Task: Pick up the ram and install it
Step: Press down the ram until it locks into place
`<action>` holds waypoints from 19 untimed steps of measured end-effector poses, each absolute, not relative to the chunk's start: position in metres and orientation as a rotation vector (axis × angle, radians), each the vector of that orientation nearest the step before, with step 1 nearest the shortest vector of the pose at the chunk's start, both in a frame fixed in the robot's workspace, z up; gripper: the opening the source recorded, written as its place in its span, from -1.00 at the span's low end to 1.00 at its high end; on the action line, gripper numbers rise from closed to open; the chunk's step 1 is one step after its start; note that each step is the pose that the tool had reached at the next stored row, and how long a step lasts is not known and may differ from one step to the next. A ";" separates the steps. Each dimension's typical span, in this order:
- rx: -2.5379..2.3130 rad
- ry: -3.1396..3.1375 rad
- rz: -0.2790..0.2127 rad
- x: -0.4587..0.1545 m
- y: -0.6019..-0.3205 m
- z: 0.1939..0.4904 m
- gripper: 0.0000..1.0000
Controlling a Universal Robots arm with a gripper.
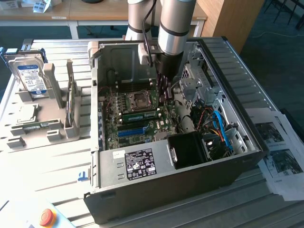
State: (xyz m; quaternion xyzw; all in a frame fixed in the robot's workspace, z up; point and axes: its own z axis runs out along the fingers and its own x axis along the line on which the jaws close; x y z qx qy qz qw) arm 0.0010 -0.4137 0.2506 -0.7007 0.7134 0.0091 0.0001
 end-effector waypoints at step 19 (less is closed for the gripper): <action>-2.200 2.240 0.026 0.001 -0.414 0.241 -0.80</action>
